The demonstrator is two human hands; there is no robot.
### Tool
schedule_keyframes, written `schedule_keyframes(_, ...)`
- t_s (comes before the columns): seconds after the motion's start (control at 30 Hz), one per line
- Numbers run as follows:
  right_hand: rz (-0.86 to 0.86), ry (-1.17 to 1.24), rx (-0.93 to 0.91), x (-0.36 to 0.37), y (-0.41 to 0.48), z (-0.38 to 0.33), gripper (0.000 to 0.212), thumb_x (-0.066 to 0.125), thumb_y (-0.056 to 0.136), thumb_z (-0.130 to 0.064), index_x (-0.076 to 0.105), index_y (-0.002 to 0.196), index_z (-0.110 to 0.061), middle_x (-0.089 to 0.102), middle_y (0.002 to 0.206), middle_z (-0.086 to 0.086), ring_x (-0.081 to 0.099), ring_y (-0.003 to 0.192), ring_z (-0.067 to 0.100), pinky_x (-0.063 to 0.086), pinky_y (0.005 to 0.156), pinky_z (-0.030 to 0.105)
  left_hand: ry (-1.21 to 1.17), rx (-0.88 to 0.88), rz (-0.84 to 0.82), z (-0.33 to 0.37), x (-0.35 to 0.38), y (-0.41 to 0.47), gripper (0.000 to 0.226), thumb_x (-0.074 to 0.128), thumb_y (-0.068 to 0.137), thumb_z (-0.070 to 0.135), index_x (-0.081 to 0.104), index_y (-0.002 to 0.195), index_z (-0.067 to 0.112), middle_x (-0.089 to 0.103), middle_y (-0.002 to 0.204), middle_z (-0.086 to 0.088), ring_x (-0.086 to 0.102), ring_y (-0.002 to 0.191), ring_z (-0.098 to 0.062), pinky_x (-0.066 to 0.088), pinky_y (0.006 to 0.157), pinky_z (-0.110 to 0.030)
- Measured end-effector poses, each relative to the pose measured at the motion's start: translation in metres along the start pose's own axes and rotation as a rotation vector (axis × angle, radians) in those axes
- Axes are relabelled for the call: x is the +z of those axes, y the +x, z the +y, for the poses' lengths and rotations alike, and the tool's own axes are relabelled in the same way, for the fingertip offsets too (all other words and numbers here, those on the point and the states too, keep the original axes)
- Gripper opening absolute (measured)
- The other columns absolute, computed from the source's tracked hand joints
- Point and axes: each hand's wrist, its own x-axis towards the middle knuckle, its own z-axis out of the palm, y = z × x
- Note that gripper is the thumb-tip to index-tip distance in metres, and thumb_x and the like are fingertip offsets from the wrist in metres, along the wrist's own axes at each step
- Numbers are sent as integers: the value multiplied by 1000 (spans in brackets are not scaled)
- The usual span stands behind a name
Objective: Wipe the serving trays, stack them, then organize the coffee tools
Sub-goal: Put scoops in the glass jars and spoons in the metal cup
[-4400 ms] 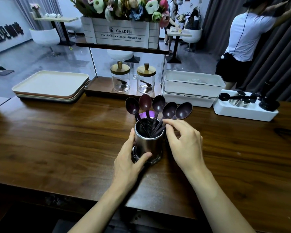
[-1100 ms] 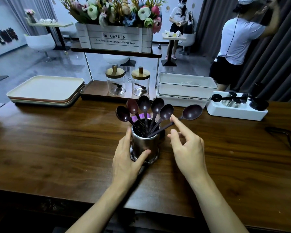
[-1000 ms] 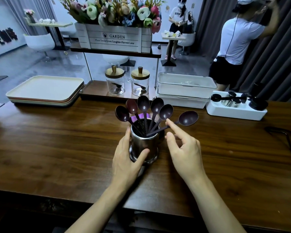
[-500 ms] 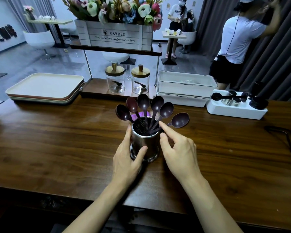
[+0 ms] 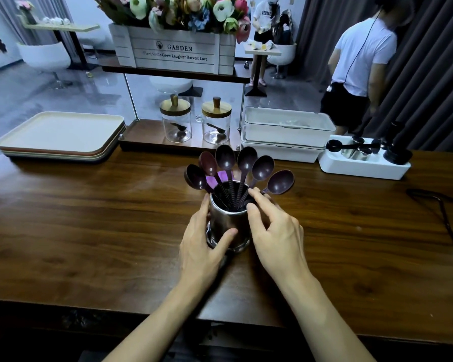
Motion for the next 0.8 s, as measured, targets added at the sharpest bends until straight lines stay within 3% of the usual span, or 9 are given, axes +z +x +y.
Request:
schedule_keyframes(0.23, 45, 57, 21, 19, -11, -3, 44, 49, 103, -43, 52, 145, -33, 51, 147, -15, 35, 141, -2, 34, 114, 23, -26, 16, -33, -4, -2, 3, 88, 67, 82, 63, 25, 158, 46, 49, 142, 24, 52, 131, -6, 49, 104, -44)
schedule_keyframes(0.5, 85, 51, 34, 27, -9, -1, 42, 49, 102, -43, 54, 143, -34, 51, 148, -14, 32, 136, -11, 32, 110, 14, -37, 55, -25, -8, 0, 4, 86, 65, 84, 62, 21, 157, 50, 52, 140, 13, 51, 129, -7, 47, 106, -37)
schedule_keyframes(0.67, 94, 78, 5, 30, -5, 3, 42, 53, 102, -39, 55, 143, -30, 43, 139, -29, 34, 132, -16, 28, 105, 4, -30, 70, -10, -8, 1, 6, 85, 65, 85, 61, 24, 158, 42, 51, 141, 13, 48, 128, -3, 43, 107, -31)
schedule_keyframes(0.8, 78, 73, -7, 33, -2, 9, 43, 52, 101, -44, 56, 142, -30, 51, 147, -11, 32, 134, -13, 24, 106, 2, -37, 50, -11, -12, 2, 7, 86, 65, 85, 63, 27, 158, 38, 52, 140, 10, 53, 128, -12, 48, 104, -42)
